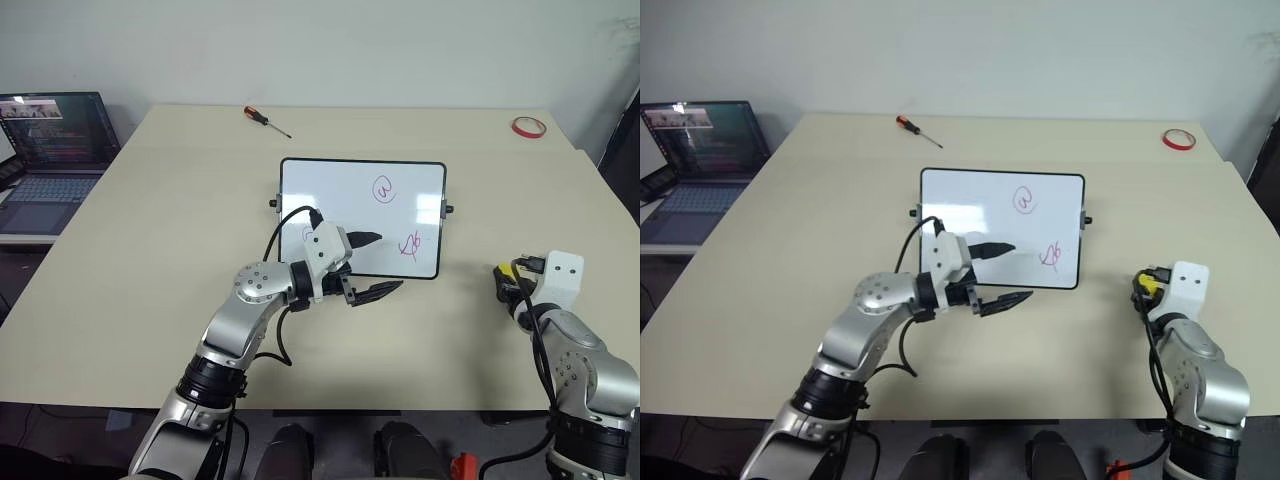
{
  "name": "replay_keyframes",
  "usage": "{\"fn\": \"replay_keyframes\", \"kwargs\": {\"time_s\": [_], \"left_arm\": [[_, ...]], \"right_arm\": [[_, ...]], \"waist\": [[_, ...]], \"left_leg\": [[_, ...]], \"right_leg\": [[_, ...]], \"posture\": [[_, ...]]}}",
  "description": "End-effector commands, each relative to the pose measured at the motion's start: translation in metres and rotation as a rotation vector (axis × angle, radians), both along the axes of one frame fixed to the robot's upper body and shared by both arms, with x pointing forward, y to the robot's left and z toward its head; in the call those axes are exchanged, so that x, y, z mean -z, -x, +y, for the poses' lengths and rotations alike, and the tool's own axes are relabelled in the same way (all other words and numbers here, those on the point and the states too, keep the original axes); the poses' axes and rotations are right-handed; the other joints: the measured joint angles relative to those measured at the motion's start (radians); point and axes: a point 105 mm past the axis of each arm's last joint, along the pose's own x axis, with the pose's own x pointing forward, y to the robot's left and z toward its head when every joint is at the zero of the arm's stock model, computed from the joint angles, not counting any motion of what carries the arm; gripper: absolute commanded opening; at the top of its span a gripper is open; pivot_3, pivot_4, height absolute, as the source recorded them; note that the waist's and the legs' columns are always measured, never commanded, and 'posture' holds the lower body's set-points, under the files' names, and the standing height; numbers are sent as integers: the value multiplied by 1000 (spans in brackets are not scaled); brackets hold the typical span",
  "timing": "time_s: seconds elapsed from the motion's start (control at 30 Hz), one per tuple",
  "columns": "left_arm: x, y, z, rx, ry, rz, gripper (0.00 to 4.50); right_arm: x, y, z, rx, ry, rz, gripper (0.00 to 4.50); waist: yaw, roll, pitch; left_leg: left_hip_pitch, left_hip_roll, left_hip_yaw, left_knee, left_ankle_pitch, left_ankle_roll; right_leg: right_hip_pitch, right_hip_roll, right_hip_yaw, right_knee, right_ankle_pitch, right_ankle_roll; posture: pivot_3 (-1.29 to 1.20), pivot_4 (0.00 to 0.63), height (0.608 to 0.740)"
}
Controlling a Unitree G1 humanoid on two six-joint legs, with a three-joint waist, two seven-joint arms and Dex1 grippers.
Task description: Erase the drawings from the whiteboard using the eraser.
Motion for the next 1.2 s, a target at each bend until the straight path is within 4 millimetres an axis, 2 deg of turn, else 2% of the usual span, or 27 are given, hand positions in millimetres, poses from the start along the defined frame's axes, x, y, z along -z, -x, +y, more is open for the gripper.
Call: {"fn": "replay_keyframes", "kwargs": {"time_s": [0.03,0.2,0.33,0.47,0.53,0.7,0.9,1.0,1.2], "left_arm": [[-15,-3,7,-82,28,-64,4500],[-11,-4,20,-223,65,-67,4500],[14,2,29,-296,64,-33,4500],[28,4,30,-319,75,-19,4500],[34,3,30,-328,77,-18,4500],[35,0,25,-313,84,-39,4500],[29,-2,19,-298,103,-54,4500],[27,-2,17,-290,103,-57,4500],[22,-1,15,-282,110,-64,4500]], "right_arm": [[-26,-3,2,-27,76,-114,1092],[-36,-2,12,-86,120,-177,1092],[-49,2,28,-184,183,-255,1092],[-55,-1,44,-279,220,-309,1092],[-56,-4,59,-347,229,-334,1092],[-63,-19,97,-489,247,-424,1092],[-71,-45,121,-511,165,-469,1092],[-72,-53,127,-518,157,-477,1092],[-56,-61,116,-486,234,-399,1092]], "waist": [[0,0,0],[1,0,0],[0,0,0],[2,0,0],[3,0,0],[-1,0,0],[1,0,0],[1,0,0],[1,0,0]], "left_leg": [[0,0,0,0,0,0],[0,0,0,0,0,0],[0,0,0,0,0,0],[0,0,0,0,0,0],[1,0,-1,0,0,0],[1,0,0,0,0,0],[1,0,-1,0,0,0],[1,0,-1,0,0,0],[0,0,-1,0,0,0]], "right_leg": [[0,0,0,0,0,0],[0,-1,0,0,0,0],[0,-1,0,-1,0,0],[0,-2,0,0,0,0],[1,-2,-1,0,0,0],[1,-2,0,0,0,0],[1,-2,-1,0,0,0],[1,-2,-1,0,0,0],[0,-3,-1,0,0,0]], "posture": [[0,150,740],[0,150,740],[0,150,740],[0,150,740],[0,150,740],[0,150,740],[0,150,740],[0,150,740],[0,150,740]]}}
